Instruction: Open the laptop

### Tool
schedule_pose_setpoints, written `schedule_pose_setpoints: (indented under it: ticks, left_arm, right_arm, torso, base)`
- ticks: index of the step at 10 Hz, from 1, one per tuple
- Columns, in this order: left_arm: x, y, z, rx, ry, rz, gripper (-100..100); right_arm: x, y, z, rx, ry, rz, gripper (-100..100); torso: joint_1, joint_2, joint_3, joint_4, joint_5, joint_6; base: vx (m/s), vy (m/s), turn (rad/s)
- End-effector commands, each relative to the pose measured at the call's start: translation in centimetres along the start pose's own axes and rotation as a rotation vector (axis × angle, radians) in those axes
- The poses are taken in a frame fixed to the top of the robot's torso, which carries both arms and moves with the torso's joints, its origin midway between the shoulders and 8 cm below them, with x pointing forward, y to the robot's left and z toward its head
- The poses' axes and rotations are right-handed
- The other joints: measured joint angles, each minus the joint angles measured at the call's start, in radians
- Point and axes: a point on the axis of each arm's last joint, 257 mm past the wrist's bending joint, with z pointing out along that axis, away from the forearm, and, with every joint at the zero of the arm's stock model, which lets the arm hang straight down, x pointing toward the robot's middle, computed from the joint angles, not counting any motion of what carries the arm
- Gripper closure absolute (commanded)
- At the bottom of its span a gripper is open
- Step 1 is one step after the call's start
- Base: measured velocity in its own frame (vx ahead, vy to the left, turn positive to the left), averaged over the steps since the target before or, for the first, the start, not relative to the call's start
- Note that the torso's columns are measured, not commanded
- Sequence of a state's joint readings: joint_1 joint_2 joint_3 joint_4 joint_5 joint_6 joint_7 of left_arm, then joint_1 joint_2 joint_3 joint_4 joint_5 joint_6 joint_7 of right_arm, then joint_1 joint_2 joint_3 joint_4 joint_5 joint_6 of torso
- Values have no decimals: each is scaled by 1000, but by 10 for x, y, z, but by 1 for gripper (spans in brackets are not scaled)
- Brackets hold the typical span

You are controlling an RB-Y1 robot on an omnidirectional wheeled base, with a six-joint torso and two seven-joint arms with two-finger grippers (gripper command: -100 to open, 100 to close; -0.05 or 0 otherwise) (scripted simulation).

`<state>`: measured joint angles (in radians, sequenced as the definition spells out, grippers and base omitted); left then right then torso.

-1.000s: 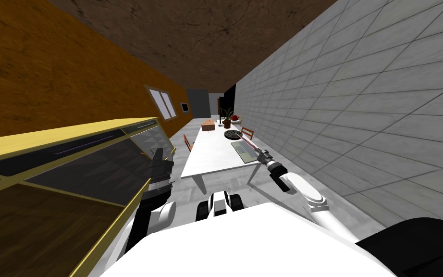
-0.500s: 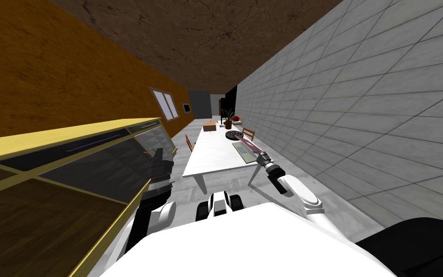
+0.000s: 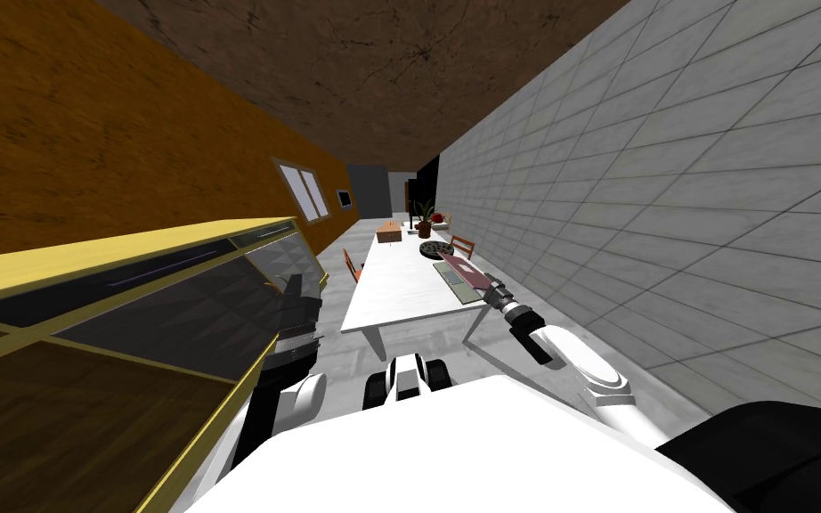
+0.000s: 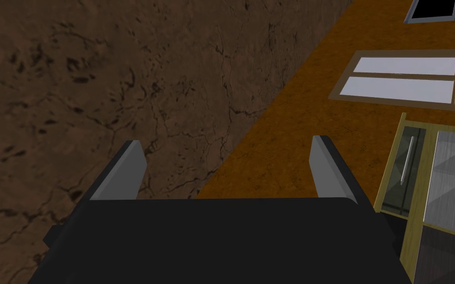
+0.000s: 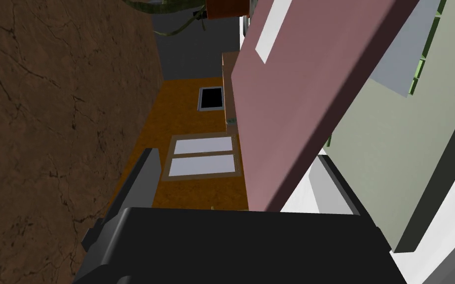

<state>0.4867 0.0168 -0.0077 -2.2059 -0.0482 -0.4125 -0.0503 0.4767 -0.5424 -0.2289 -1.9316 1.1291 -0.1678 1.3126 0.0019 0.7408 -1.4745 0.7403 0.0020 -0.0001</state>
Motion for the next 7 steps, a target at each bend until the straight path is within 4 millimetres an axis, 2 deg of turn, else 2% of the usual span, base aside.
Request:
schedule_pose_setpoints:
  ticks: [1,4,5,6,7]
  left_arm:
    - [0,0,0,0,0,0,0]
    - [0,0,0,0,0,0,0]
    - [0,0,0,0,0,0,0]
    - [0,0,0,0,0,0,0]
    - [0,0,0,0,0,0,0]
  right_arm:
    - [9,-19,-2,4,-10,0,-100]
    - [18,-37,-5,2,-24,0,-100]
    - [14,-31,-4,-2,-22,-3,-100]
    - [14,-31,-4,-2,-20,1,0]
    - [14,-30,-5,-5,-20,2,0]
  torso:
    - [0,0,0,0,0,0]
    - [0,-1,-1,-1,0,0]
    - [1,-1,-1,0,0,0]
    - [-2,-1,0,-1,-1,0]
    - [-3,-1,0,-1,-1,0]
  base:
    - [25,62,-32]
    - [23,57,-30]
    - [8,30,-7]
    - [2,7,4]
    - [0,0,0]
